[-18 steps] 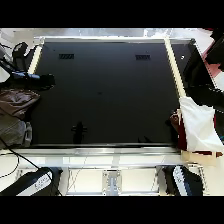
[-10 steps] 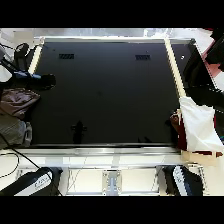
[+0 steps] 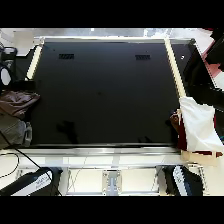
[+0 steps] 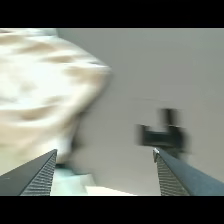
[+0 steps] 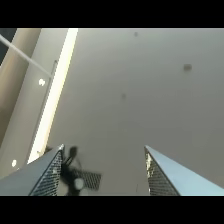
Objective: Fold the shirts.
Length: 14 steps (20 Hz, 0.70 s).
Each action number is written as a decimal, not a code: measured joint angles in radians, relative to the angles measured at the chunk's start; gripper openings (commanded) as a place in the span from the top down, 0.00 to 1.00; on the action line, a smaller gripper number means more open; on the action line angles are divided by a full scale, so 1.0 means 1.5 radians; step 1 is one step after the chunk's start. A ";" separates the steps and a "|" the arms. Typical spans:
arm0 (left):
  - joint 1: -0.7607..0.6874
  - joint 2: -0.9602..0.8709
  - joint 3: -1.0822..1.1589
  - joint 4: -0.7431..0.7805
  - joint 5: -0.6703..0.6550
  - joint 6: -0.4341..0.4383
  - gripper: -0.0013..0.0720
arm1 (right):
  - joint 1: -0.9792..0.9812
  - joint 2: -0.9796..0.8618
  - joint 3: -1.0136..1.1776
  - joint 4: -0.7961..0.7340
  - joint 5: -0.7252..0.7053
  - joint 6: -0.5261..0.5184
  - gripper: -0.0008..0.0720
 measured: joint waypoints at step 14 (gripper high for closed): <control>0.234 -0.275 0.000 0.073 0.144 -0.208 0.01 | 0.000 0.000 0.000 0.056 -0.087 0.053 0.22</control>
